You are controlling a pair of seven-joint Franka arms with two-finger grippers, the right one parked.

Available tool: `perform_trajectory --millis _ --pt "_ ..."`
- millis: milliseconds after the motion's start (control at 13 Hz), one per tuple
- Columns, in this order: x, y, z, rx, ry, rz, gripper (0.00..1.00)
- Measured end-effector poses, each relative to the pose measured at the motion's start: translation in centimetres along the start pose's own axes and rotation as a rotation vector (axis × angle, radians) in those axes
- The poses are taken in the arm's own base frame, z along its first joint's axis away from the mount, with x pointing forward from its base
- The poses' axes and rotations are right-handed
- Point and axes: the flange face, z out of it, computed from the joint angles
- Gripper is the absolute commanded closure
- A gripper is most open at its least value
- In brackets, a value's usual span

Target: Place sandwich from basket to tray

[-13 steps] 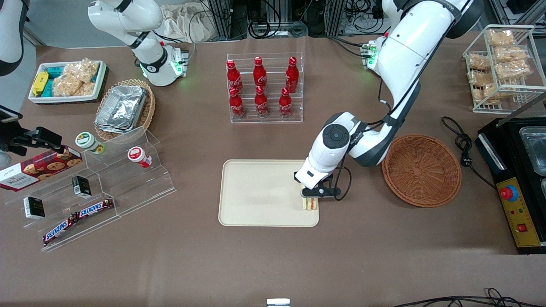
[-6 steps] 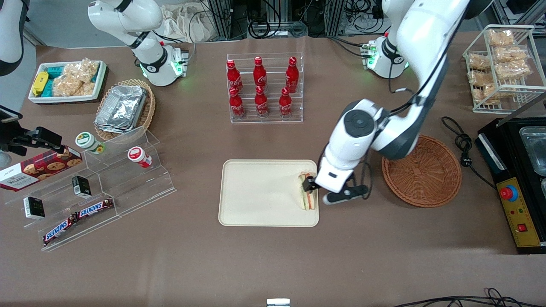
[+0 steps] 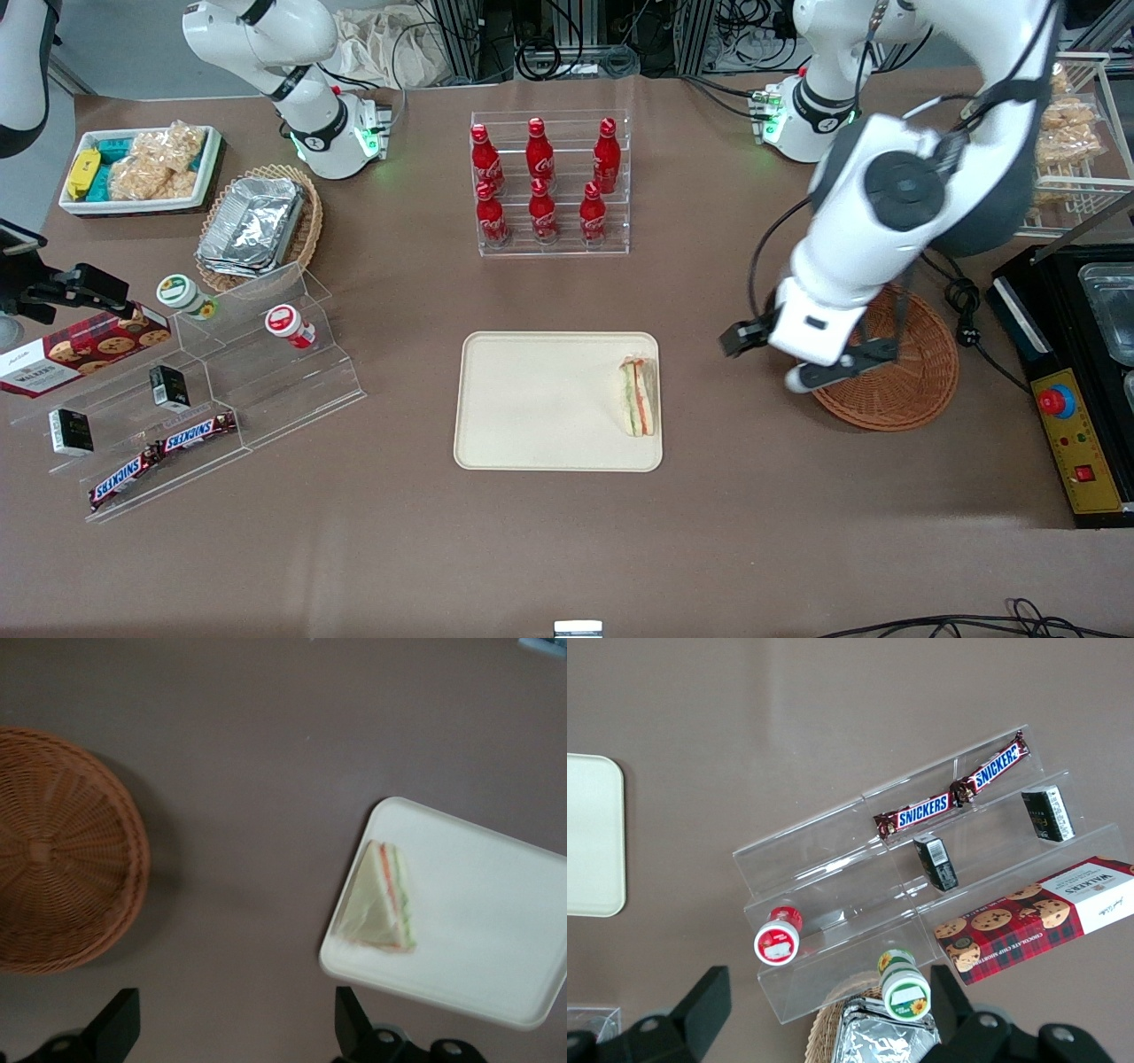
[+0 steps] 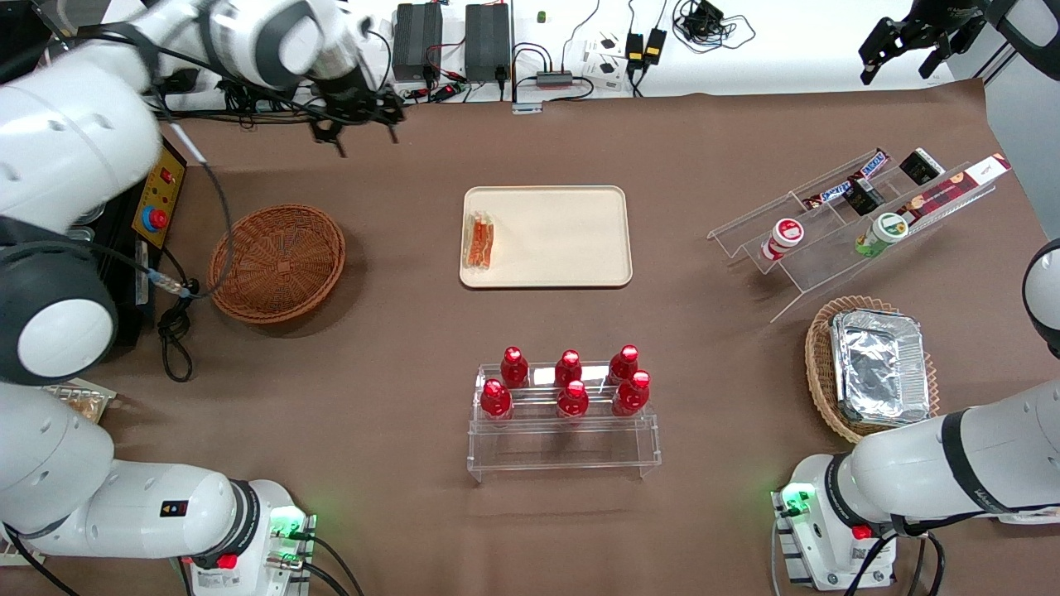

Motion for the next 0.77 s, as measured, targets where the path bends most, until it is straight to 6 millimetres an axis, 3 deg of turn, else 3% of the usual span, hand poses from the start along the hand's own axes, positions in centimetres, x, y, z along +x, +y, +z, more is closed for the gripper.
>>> perform_trajectory --millis 231,462,615,769 --pt "-0.1 -5.2 -5.9 0.051 -0.071 0.034 0.01" --pt "-0.9 -10.1 -10.4 0.073 -0.073 0.089 0.01" --pt "-1.3 -13.3 -12.4 0.079 -0.077 0.116 0.01" --pt "-1.4 -14.6 -13.0 0.080 -0.073 0.122 0.01"
